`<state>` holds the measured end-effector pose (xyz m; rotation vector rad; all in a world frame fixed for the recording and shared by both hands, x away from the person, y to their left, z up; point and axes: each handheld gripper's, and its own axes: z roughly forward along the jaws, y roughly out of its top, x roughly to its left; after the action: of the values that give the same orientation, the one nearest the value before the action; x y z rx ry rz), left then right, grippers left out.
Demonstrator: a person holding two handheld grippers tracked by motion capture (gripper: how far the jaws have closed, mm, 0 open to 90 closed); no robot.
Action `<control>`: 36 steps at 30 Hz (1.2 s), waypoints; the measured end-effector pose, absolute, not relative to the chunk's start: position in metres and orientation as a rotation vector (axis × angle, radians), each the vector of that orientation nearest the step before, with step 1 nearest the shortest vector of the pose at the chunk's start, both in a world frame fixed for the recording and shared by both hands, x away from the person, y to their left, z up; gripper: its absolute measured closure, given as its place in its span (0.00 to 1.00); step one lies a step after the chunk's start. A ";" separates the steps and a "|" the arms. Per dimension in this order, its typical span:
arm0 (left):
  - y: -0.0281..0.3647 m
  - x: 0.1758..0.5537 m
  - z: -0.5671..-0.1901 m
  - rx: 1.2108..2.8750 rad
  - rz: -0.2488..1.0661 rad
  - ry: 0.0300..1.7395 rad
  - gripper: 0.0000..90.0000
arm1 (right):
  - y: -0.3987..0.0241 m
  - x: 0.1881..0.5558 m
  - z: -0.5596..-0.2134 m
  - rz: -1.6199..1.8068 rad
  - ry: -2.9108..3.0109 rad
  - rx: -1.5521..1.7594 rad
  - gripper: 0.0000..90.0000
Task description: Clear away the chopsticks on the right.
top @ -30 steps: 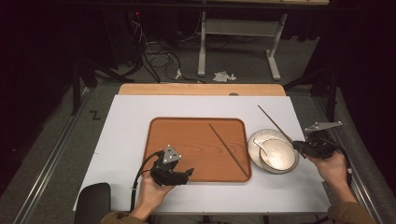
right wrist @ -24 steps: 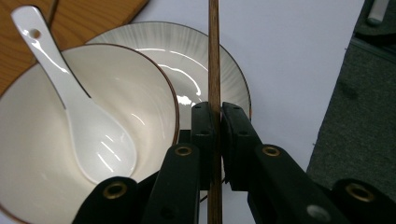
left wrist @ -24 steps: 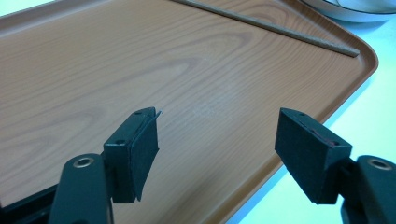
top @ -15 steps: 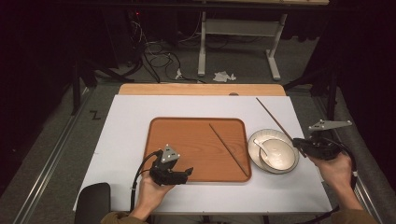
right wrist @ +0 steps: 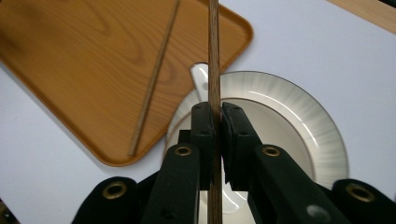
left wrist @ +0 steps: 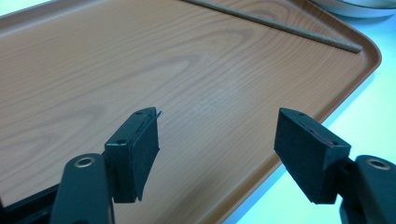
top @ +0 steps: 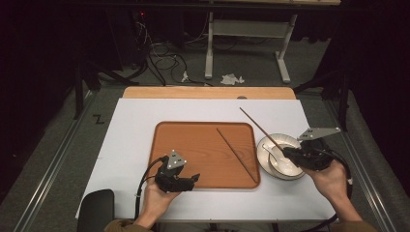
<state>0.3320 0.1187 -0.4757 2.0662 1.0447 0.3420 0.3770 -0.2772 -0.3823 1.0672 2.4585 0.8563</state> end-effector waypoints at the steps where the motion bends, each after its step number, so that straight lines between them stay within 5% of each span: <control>1: 0.118 0.332 -0.476 2.066 0.343 1.044 0.34 | -0.273 0.376 -0.383 0.857 2.464 1.075 0.95; 17: 0.113 0.330 -0.477 2.113 0.358 1.012 0.34 | -0.179 0.365 -0.437 0.643 2.602 0.931 0.95; 36: 0.108 0.332 -0.482 2.121 0.298 1.035 0.34 | -0.160 0.382 -0.484 0.599 2.641 1.069 0.94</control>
<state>0.3319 0.1082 -0.4824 2.1205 1.0345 0.2982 0.3822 -0.1595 -0.4837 1.0686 2.6414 0.5993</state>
